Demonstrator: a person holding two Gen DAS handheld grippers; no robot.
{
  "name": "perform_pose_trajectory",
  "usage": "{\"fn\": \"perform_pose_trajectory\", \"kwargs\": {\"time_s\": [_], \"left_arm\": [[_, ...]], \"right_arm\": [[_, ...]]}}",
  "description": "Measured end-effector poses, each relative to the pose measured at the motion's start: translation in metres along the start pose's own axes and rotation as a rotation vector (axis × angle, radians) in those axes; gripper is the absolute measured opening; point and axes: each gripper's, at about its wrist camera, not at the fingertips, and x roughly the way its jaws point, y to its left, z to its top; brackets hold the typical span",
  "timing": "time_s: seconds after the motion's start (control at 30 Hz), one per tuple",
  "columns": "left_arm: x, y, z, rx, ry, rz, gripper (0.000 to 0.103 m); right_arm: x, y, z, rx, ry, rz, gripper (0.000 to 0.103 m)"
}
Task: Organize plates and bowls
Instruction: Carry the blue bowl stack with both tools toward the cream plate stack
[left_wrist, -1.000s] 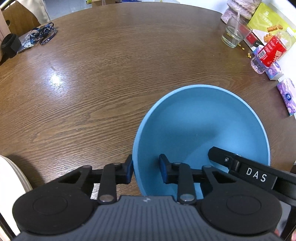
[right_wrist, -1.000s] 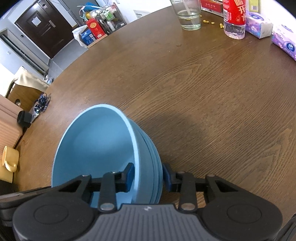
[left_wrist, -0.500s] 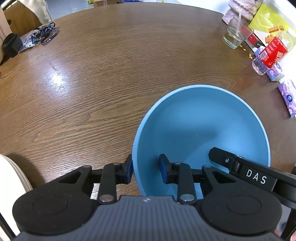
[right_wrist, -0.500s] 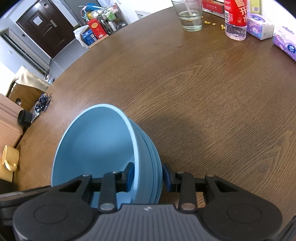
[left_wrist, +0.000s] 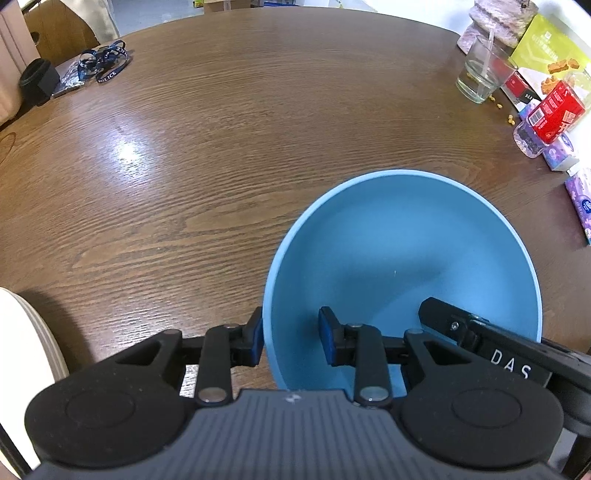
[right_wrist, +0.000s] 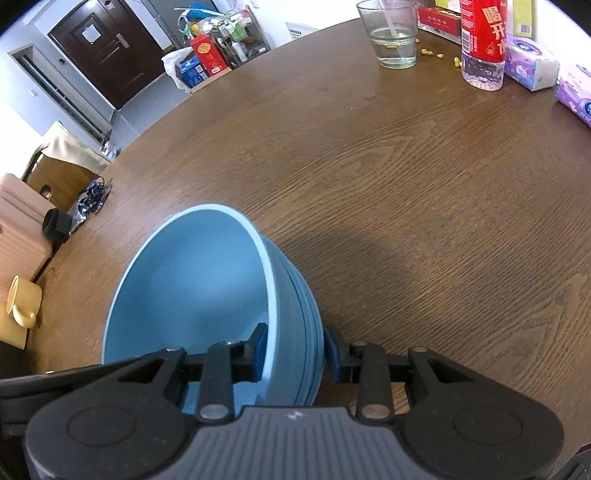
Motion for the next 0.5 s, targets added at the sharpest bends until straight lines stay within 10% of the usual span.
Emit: {"fn": "perform_pose_trajectory", "kwargs": {"time_s": [0.5], "left_arm": [[-0.007,-0.01,-0.011,-0.008,-0.01,0.017,0.031]], "right_arm": [[-0.006,-0.013,-0.007,-0.005,-0.009,0.019,0.03]]}}
